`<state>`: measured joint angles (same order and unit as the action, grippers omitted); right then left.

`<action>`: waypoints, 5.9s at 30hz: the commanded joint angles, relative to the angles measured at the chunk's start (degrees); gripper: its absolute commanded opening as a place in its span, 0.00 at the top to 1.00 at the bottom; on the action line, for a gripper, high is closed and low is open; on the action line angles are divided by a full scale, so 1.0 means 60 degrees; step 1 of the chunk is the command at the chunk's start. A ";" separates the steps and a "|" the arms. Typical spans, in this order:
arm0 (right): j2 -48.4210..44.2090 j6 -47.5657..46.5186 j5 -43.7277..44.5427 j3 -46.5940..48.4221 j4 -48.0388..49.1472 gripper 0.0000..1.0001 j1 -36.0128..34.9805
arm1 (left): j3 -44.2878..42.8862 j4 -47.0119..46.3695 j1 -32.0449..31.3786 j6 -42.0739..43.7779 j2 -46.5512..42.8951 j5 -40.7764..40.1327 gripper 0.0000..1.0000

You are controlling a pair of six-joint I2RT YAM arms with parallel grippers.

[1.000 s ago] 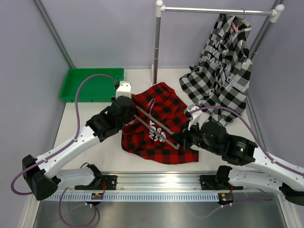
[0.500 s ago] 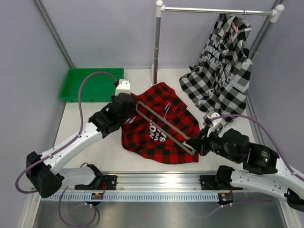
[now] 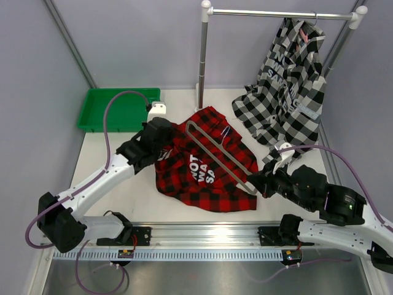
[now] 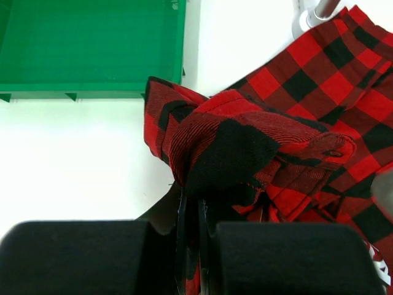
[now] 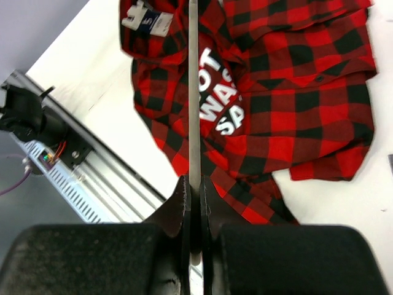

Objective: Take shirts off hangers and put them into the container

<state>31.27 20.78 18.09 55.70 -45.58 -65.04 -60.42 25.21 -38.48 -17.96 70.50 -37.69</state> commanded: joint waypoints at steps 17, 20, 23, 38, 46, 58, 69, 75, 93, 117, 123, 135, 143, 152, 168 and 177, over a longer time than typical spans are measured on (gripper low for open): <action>0.3694 -0.0781 0.2732 0.2977 0.1105 1.00 0.1415 | 0.1660 0.0867 -0.0003 0.0502 -0.2857 0.3556 0.83; 0.4119 -0.1030 0.2158 0.3137 0.1414 1.00 0.2311 | 0.2027 0.0793 -0.0003 0.0546 -0.2990 0.4011 0.79; 0.4587 -0.1440 0.2010 0.3634 0.1781 1.00 0.3161 | 0.2291 0.0735 -0.0003 0.0546 -0.3093 0.4260 0.66; 0.7648 -0.2817 0.1394 0.7616 0.2295 1.00 0.5755 | 0.2512 0.0925 0.0026 0.0473 -0.4205 0.3192 0.01; 0.9187 -0.3052 0.2155 0.9275 0.2397 1.00 0.6152 | 0.2688 0.0779 0.0246 0.0283 -0.4748 0.2928 0.01; 1.0491 -0.2789 0.3913 1.0607 0.2939 1.00 0.6152 | 0.2776 0.0749 0.0510 0.0166 -0.4938 0.3088 0.01; 1.1487 -0.3096 0.4954 1.1531 0.2807 1.00 0.6152 | 0.2790 0.0720 0.0642 0.0136 -0.4968 0.3293 0.01; 1.1971 -0.3023 0.4808 1.2044 0.2178 1.00 0.6152 | 0.2805 0.0735 0.0656 0.0122 -0.4997 0.3308 0.01; 1.0757 -0.2935 0.3081 0.9966 0.1312 1.00 0.6152 | 0.2805 0.0735 0.0773 0.0092 -0.5026 0.3382 0.01; 0.9614 -0.4107 0.1614 0.8309 0.1547 0.85 0.6166 | 0.2834 0.0720 0.0847 0.0092 -0.5070 0.3470 0.01; 0.9321 -0.4209 0.1512 0.8148 0.1606 0.50 0.6181 | 0.2834 0.0705 0.0861 0.0078 -0.5026 0.3426 0.01; 0.7199 -0.3975 0.0795 0.6948 0.1591 0.00 0.6181 | 0.2878 0.0705 0.0876 0.0077 -0.4792 0.3425 0.01; 0.4185 -0.3625 -0.0640 0.4620 0.1781 0.01 0.6181 | 0.3054 0.0413 0.0876 0.0092 -0.4485 0.3747 0.01; 0.1457 -0.3097 -0.2003 0.2026 0.1738 0.01 0.6181 | 0.2908 0.0090 0.0876 -0.0682 -0.3301 0.4070 0.01; -0.0743 -0.1998 -0.4200 -0.0699 0.2192 0.01 0.6181 | 0.2294 -0.1784 -0.0193 -0.2339 0.1050 0.3821 0.01; -0.1285 -0.1851 -0.4581 -0.1022 0.2397 0.01 0.6181 | 0.1912 -0.2312 -0.0472 -0.2764 0.3322 0.3719 0.01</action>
<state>24.29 8.95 -7.07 50.11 -33.78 -27.86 -46.92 15.70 -40.80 -32.12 87.83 -13.91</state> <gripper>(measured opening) 0.993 0.988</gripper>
